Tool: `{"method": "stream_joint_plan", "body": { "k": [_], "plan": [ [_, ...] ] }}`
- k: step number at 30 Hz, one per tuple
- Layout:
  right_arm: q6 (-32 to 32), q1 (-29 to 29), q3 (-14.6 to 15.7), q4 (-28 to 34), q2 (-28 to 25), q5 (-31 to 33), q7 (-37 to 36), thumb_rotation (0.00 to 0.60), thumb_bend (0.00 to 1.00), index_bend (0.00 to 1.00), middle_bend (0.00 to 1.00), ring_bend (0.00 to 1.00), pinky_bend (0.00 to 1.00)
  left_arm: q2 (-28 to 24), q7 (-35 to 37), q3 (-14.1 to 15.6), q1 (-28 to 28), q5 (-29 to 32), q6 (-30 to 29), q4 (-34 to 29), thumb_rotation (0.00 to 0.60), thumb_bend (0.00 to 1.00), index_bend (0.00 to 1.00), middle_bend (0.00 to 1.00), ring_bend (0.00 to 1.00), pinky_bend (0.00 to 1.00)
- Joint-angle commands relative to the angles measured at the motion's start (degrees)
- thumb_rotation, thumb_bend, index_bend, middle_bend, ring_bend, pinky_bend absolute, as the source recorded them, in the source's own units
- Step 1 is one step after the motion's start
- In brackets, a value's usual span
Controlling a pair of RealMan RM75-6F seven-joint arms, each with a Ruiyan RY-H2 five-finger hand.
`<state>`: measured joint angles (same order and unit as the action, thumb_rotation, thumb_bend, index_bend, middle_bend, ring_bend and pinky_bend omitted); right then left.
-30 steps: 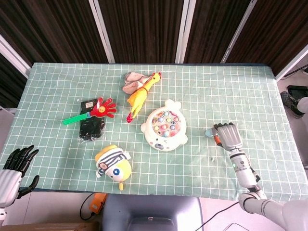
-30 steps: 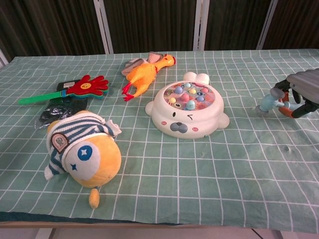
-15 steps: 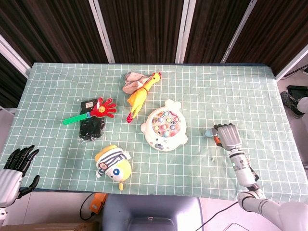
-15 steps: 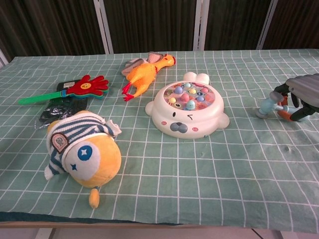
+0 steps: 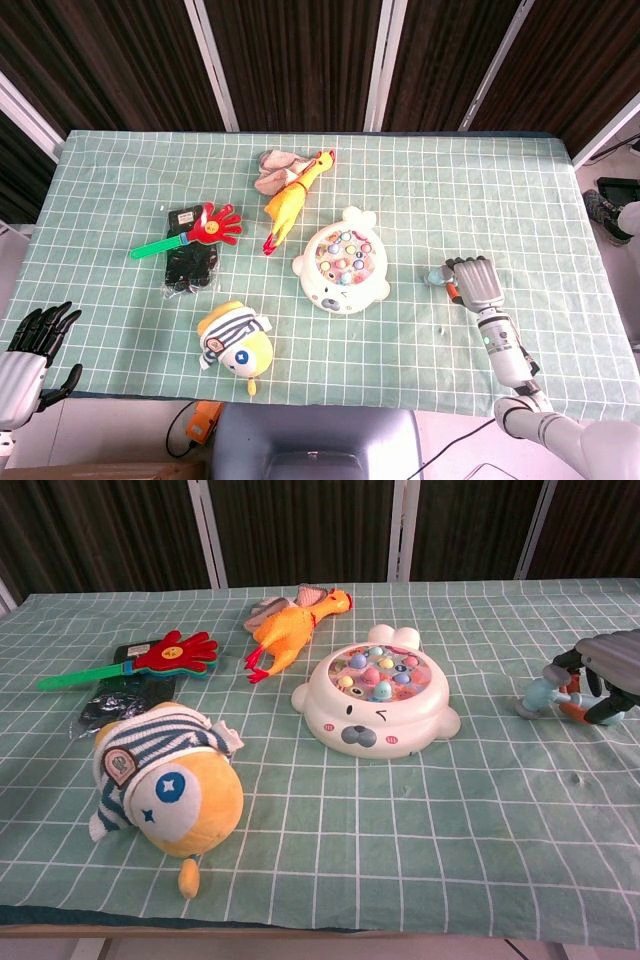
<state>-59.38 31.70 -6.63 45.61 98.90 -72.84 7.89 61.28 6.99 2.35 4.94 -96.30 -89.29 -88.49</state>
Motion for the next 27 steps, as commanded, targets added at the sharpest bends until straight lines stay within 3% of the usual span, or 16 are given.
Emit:
{"method": "stream_joint_plan", "body": {
  "k": [1, 27],
  "plan": [
    [0.6, 0.0, -0.3, 0.2, -0.2, 0.2, 0.5, 0.600, 0.56, 0.88, 0.69, 0.58, 0.59, 0.0, 0.0, 0.0, 0.0, 0.0, 0.0, 0.0, 0.600, 0.42, 0.00, 0.00, 0.00, 0.02],
    [2.1, -0.4, -2.0, 1.3, -0.9, 0.5, 2.3, 0.600, 0.48, 0.76, 0.66, 0.52, 0.56, 0.0, 0.1, 0.0, 0.0, 0.0, 0.0, 0.0, 0.600, 0.42, 0.00, 0.00, 0.00, 0.02]
  ]
}}
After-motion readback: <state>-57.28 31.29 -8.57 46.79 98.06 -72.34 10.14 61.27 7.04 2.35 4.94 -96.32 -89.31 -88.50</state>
